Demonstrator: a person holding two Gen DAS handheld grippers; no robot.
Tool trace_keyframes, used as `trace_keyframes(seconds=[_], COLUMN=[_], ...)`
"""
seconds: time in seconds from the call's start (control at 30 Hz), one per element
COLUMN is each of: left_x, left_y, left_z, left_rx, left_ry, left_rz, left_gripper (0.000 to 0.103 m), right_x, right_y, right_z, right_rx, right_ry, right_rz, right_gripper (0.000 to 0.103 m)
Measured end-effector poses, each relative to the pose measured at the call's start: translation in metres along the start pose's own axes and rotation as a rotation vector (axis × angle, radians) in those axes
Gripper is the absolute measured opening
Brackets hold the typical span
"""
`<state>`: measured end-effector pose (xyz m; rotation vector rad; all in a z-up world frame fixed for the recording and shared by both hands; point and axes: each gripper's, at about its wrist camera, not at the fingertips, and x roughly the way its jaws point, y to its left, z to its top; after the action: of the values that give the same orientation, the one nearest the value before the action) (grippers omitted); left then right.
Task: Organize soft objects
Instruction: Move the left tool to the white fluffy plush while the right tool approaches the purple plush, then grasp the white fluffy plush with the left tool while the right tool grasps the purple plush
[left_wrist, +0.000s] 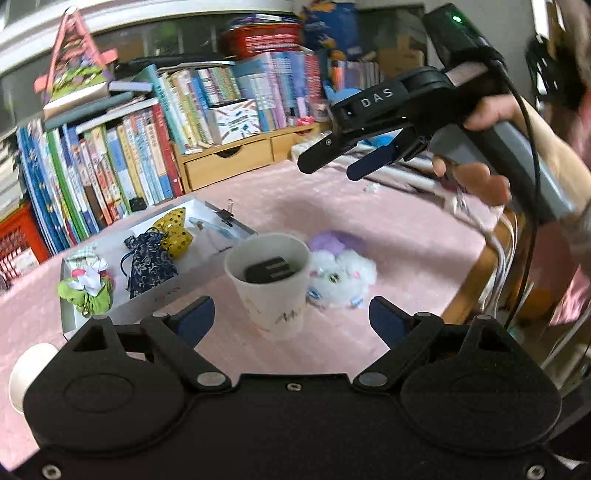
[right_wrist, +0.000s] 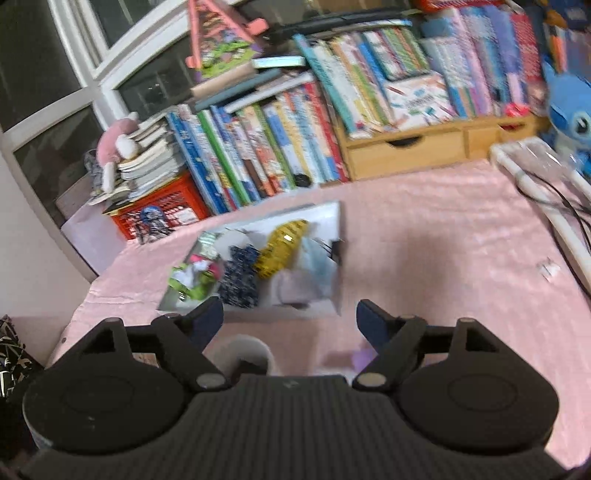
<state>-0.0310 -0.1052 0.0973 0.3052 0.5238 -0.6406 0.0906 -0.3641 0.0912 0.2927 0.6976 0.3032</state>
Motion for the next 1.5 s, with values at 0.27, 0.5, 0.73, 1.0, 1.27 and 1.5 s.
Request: trace_keyframes(seconds=[0.27, 0.5, 0.73, 1.0, 1.27, 1.5], left_x=[0.015, 0.056, 0.093, 0.126, 0.146, 0.161], left_y=[-0.048, -0.084, -0.099, -0.107, -0.11, -0.109], left_z=[-0.019, -0.029, -0.026, -0.02, -0.018, -0.018], left_rx=[0.021, -0.046, -0.105, -0.179, -0.265, -0.355], left_ry=[-0.04, -0.074, -0.095, -0.11, -0.136, -0.122], left_rz=[-0.023, 0.061, 0.147, 0.227, 0.321, 0.351], left_gripper=[0.089, 0.088, 0.089, 0.089, 0.089, 0.089], right_x=[-0.003, 0.002, 0.017, 0.041, 0.069, 0.086], right_y=[-0.045, -0.069, -0.082, -0.086, -0.08, -0.074], right_z=[-0.03, -0.039, -0.045, -0.037, -0.027, -0.021], right_rx=[0.1, 0.172, 0.214, 0.211, 0.151, 0.082], right_ry=[0.052, 0.081, 0.108, 0.136, 0.195, 0.256], right_rz=[-0.054, -0.064, -0.052, -0.033, -0.042, -0.081], right_gripper=[0.088, 0.088, 0.089, 0.091, 0.093, 0.093])
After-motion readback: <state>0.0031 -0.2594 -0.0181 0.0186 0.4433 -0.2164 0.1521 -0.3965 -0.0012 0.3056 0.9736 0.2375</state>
